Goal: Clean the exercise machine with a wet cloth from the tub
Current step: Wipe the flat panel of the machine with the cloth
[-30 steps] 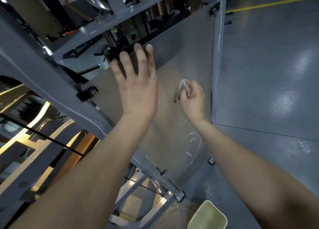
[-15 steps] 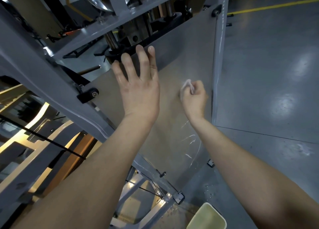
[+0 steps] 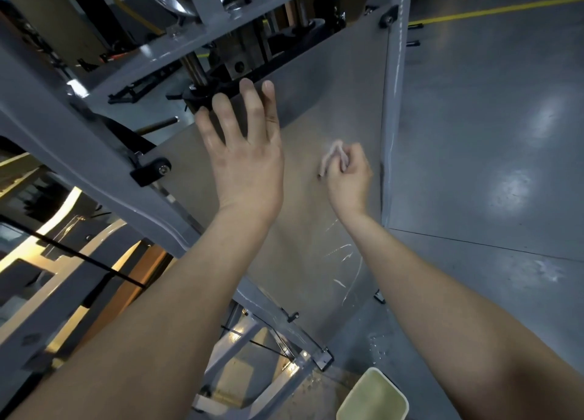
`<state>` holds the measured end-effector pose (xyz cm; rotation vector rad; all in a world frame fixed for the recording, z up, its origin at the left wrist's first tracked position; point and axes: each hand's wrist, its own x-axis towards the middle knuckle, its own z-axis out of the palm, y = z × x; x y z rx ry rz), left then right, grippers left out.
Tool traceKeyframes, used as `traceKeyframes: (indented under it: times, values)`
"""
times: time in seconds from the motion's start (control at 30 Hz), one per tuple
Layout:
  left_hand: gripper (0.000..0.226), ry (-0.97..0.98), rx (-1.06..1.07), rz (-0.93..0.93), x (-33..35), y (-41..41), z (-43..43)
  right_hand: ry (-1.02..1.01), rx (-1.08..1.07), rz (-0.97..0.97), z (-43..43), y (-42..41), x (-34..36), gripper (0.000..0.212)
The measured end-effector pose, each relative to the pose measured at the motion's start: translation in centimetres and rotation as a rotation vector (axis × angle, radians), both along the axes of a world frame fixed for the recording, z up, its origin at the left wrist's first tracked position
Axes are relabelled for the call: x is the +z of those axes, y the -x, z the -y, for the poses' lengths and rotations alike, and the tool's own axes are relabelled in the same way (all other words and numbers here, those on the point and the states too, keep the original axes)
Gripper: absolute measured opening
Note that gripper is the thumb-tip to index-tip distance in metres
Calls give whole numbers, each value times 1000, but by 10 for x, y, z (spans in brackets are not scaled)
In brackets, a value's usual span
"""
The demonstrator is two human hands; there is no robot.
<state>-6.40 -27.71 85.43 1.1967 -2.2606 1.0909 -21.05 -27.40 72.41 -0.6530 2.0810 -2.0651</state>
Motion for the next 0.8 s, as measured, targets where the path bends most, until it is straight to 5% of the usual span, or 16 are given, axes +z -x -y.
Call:
traceKeyframes:
  times: [0.1, 0.27, 0.43, 0.57, 0.63, 0.8]
  values:
    - [106, 4, 6, -6, 0, 1, -1, -97, -58, 282, 0, 2, -10, 35]
    - [106, 4, 3, -4, -1, 1, 0, 54, 55, -122, -1, -14, 18, 31]
    - [110, -10, 20, 12, 0, 2, -3, -133, -53, 306, 0, 8, -8, 33]
    - [113, -8, 26, 12, 0, 2, -1, 60, 24, -64, 0, -9, 25, 33]
    - [113, -11, 29, 22, 1, 1, -1, 78, 32, -79, 4, -9, 25, 29]
    - [110, -13, 38, 21, 2, 2, -3, -140, -77, 307, 3, 2, -6, 12]
